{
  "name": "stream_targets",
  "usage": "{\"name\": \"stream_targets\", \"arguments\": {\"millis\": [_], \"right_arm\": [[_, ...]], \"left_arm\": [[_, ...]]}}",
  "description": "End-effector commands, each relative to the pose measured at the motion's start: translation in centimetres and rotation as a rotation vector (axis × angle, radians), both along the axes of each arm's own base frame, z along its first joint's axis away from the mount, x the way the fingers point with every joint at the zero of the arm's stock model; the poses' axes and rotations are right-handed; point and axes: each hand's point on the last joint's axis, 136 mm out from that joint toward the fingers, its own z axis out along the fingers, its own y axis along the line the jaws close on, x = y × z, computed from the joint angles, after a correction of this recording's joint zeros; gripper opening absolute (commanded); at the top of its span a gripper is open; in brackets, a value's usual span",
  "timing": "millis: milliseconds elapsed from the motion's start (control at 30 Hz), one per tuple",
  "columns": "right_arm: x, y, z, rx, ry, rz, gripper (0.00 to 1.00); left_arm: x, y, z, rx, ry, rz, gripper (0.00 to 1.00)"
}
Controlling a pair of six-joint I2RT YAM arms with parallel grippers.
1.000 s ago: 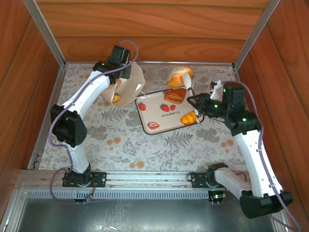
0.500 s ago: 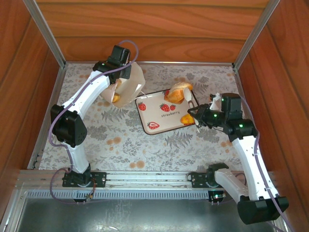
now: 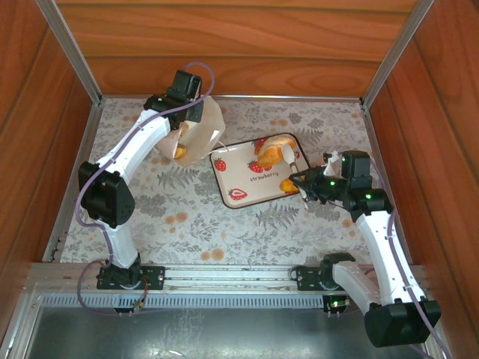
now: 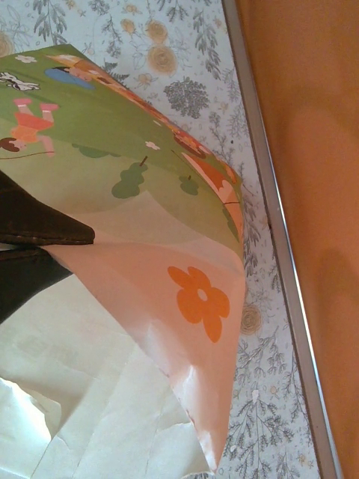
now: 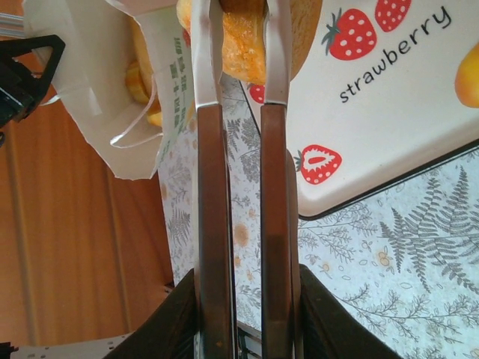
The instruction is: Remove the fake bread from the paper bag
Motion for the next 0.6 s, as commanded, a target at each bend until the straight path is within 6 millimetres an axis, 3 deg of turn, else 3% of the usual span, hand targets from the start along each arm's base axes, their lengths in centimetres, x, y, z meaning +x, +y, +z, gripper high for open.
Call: {"name": "stream_targets", "arguments": {"millis": [0,567], "right_arm": [[0.2,0.6,1.7,0.047,-0.076,0.040,0.00],[0.2,0.5,0.2,0.053,-0.053,0.041,0.00]], "left_arm": [[-0.6,0.6,0.4,0.001,0.010,0.001,0.00],[-0.5,0.6,0.1,0.003,0.016,0.000,0.00]]}}
